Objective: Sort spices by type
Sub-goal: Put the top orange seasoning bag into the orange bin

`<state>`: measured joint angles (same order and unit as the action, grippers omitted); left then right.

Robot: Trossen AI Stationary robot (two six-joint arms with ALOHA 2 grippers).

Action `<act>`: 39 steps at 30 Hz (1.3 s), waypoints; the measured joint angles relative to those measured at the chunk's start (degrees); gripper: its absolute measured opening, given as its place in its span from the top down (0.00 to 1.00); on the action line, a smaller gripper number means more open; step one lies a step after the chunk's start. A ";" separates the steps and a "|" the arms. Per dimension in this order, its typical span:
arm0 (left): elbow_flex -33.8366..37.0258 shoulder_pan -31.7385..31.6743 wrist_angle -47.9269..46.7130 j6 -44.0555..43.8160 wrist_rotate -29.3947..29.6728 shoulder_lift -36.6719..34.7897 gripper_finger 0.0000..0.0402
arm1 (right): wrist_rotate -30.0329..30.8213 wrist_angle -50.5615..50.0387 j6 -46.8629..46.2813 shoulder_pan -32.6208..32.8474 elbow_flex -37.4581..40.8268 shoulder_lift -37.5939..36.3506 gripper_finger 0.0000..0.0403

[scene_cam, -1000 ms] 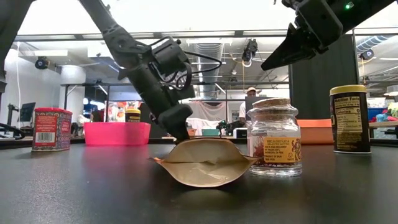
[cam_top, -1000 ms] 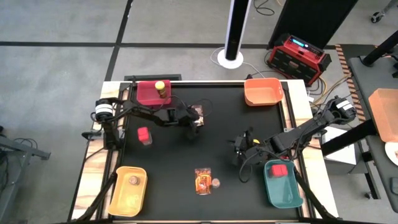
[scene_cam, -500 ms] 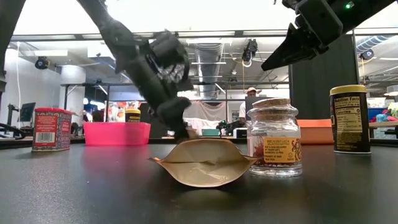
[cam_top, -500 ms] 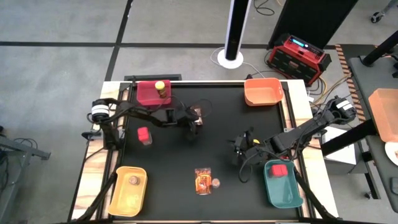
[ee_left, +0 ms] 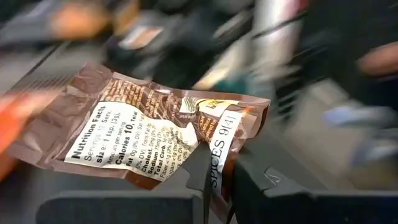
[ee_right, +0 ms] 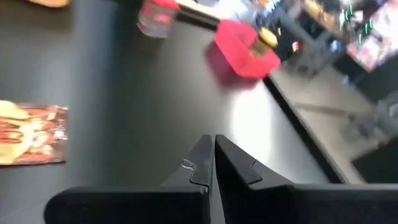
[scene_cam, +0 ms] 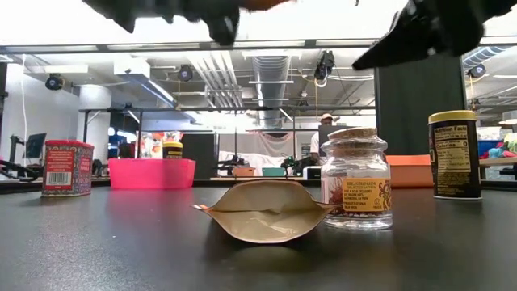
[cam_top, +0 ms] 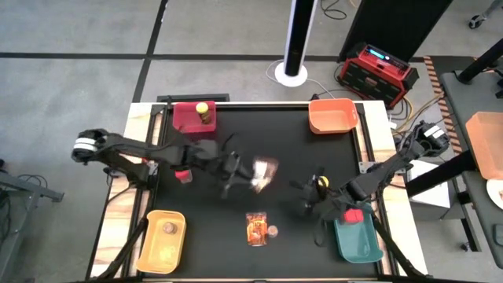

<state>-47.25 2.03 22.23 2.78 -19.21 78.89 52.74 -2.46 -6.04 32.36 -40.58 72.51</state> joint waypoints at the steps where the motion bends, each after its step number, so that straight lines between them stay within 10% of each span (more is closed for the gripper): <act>1: 1.40 0.48 4.09 -0.19 -3.83 -1.02 0.95 | 0.29 1.22 1.84 1.19 0.02 0.00 0.98; 14: 11.48 3.54 35.35 -10.31 -11.74 -0.79 0.94 | -9.34 36.14 36.13 2.38 0.04 0.00 0.91; 29: 0.37 5.06 36.60 -11.93 -21.86 16.75 0.94 | -24.40 37.30 47.88 -2.51 -2.67 0.00 0.39; 39: -8.03 4.96 36.69 -13.42 -28.36 24.84 0.94 | -35.49 34.87 48.08 -2.48 -3.34 0.02 0.38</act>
<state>-55.28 6.99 58.92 -10.63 -47.58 103.73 17.25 32.41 42.03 29.88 -43.92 72.53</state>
